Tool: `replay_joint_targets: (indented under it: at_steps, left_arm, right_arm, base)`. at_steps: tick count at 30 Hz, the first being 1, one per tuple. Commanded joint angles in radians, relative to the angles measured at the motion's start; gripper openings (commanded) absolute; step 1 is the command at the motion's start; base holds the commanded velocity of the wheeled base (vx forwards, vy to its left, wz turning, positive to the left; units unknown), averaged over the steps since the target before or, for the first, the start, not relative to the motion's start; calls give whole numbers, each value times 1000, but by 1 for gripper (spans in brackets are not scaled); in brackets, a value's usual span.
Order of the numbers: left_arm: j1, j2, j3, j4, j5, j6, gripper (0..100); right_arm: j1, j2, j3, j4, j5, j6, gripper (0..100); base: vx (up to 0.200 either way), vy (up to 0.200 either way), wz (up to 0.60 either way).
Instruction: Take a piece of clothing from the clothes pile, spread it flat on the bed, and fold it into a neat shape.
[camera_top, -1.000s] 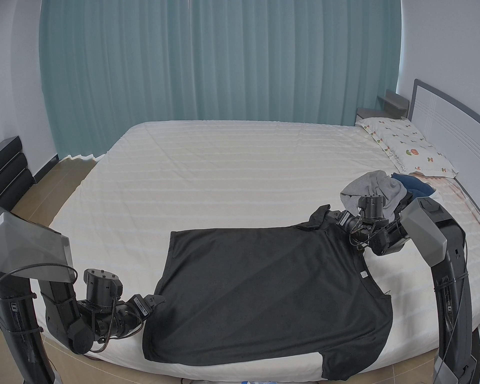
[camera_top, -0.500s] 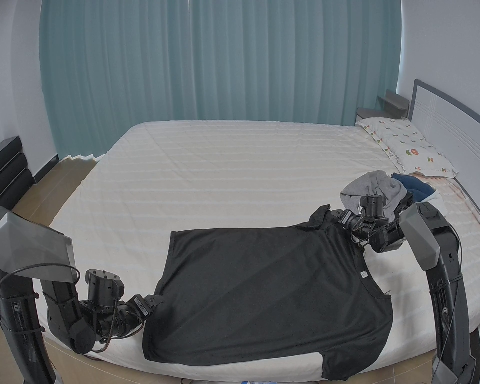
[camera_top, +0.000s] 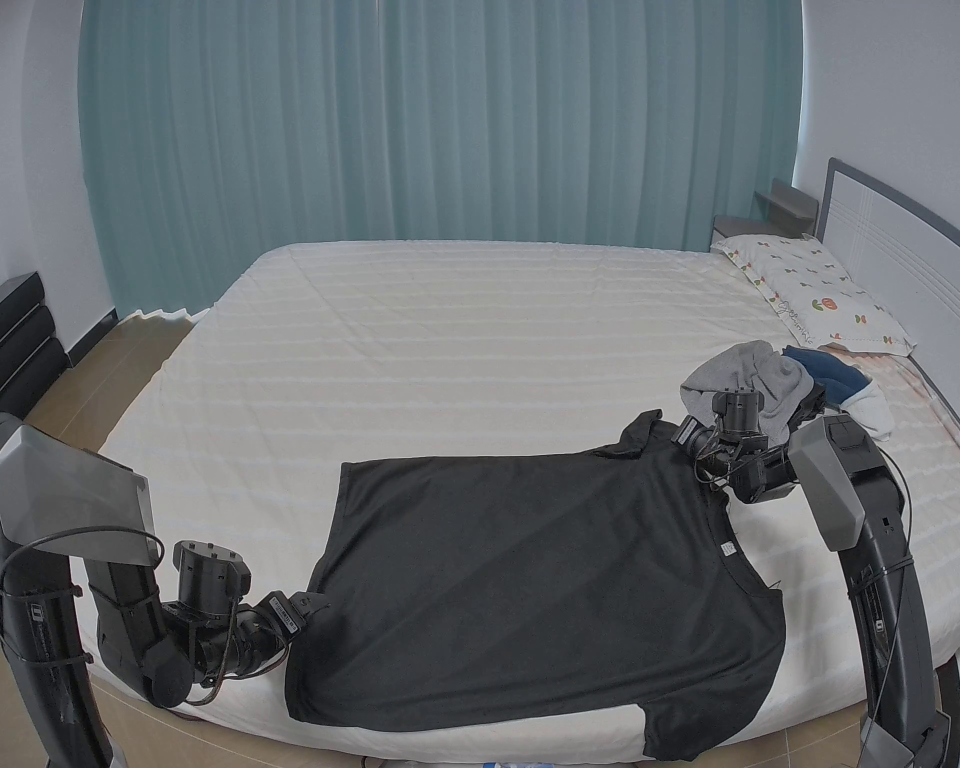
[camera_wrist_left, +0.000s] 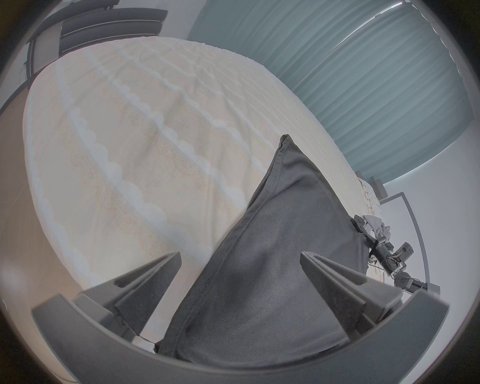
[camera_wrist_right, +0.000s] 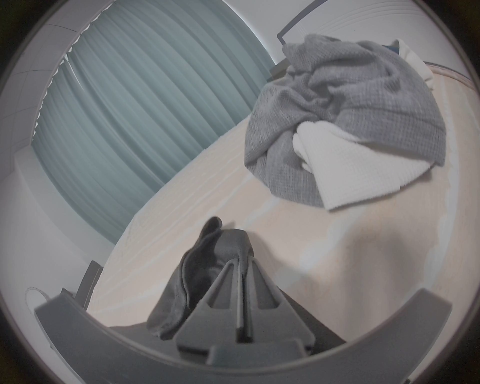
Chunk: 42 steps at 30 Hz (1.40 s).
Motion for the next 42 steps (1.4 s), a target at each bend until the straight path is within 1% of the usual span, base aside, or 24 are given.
replay_joint_targets:
  at_steps: [1,4,8,12,13,18,20,22,23,26,29,31,34,36,37,38,42]
  left_arm:
    - [0,2,0,0,0,1,100]
    - [0,2,0,0,0,1,100]
    - [0,2,0,0,0,1,100]
    - [0,2,0,0,0,1,100]
    - [0,2,0,0,0,1,100]
    - [0,2,-1,0,0,1,100]
    - [0,4,-1,0,0,1,100]
    - [0,4,-1,0,0,1,100]
    - [0,4,-1,0,0,1,100]
    - [0,4,-1,-2,0,1,100]
    - [0,5,0,0,0,1,100]
    - [0,5,0,0,0,1,100]
    - [0,5,2,0,0,-1,100]
    - [0,5,2,0,0,-1,100]
    - [0,5,2,0,0,-1,100]
    - [0,5,2,0,0,-1,100]
    - [0,5,2,0,0,-1,100]
  right_arm:
    - [-1,6,-58,-22,-37,-3,0]
    - [-1,4,-67,-30,-43,-10,0]
    - [3,13,-59,-30,-43,-56,0]
    - [3,33,-59,-29,-43,-80,0]
    - [3,33,-59,-19,-43,-82,100]
    - [-1,21,-44,-4,-44,-86,100]
    - [-5,-1,-19,-6,-43,-82,100]
    - [-13,-70,59,-12,-38,-71,100]
    - [-13,-70,59,-12,-38,-71,100]
    - [-34,-201,231,-19,-20,-37,100]
    - [-62,-295,383,-21,15,-33,100]
    - [-74,-327,436,-24,31,-29,100]
    - [-108,-406,600,-45,89,-17,100]
    - [-123,-424,669,-76,115,-22,100]
    - [-123,-424,674,-78,117,-22,100]
    - [-134,-427,720,-121,127,-20,100]
    - [-139,-409,774,-177,143,-28,100]
  base:
    - [0,0,0]
    - [0,0,0]
    - [0,0,0]
    - [0,0,0]
    - [0,0,0]
    - [0,0,0]
    - [0,0,0]
    - [0,0,0]
    - [0,0,0]
    - [0,0,0]
    - [0,0,0]
    - [0,0,0]
    - [0,0,0]
    - [0,0,0]
    - [0,0,0]
    - [0,0,0]
    - [0,0,0]
